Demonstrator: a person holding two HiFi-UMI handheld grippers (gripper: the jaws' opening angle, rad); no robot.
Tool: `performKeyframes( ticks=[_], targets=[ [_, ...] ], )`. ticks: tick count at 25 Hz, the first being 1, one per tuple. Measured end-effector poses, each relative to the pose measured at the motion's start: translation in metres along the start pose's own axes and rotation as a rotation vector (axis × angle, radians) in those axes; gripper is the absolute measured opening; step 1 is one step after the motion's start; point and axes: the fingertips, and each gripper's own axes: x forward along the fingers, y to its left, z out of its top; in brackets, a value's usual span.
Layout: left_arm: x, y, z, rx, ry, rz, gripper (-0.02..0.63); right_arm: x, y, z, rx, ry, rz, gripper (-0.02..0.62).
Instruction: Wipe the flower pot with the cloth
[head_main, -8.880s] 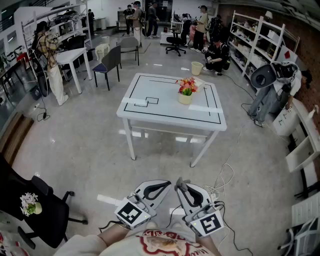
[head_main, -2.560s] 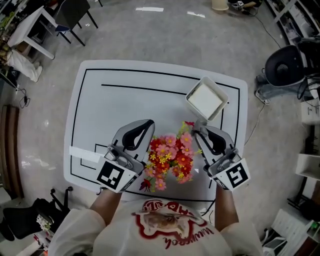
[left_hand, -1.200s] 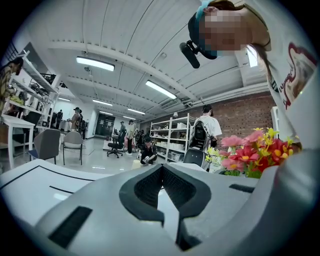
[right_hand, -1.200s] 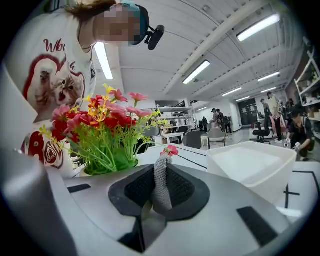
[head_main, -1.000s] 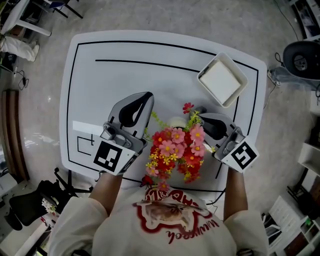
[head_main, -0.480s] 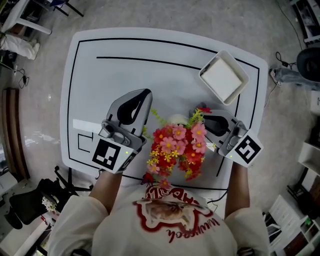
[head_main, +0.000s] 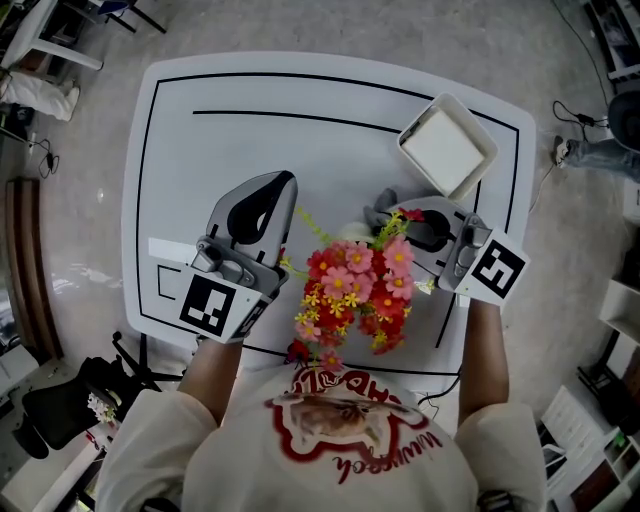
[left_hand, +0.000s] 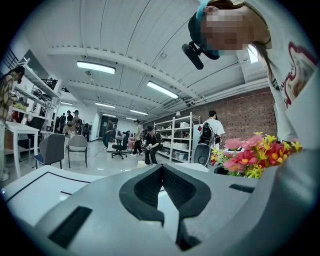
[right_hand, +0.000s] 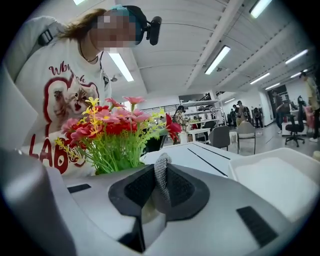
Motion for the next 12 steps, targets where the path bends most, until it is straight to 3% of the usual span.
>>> performKeyframes(
  ticks=[12],
  targets=[
    [-0.013, 0.008, 0.007, 0.039, 0.01, 0.043, 0.003, -0.007, 0.004, -0.003, 0.037, -0.02, 0.003, 0.057]
  ],
)
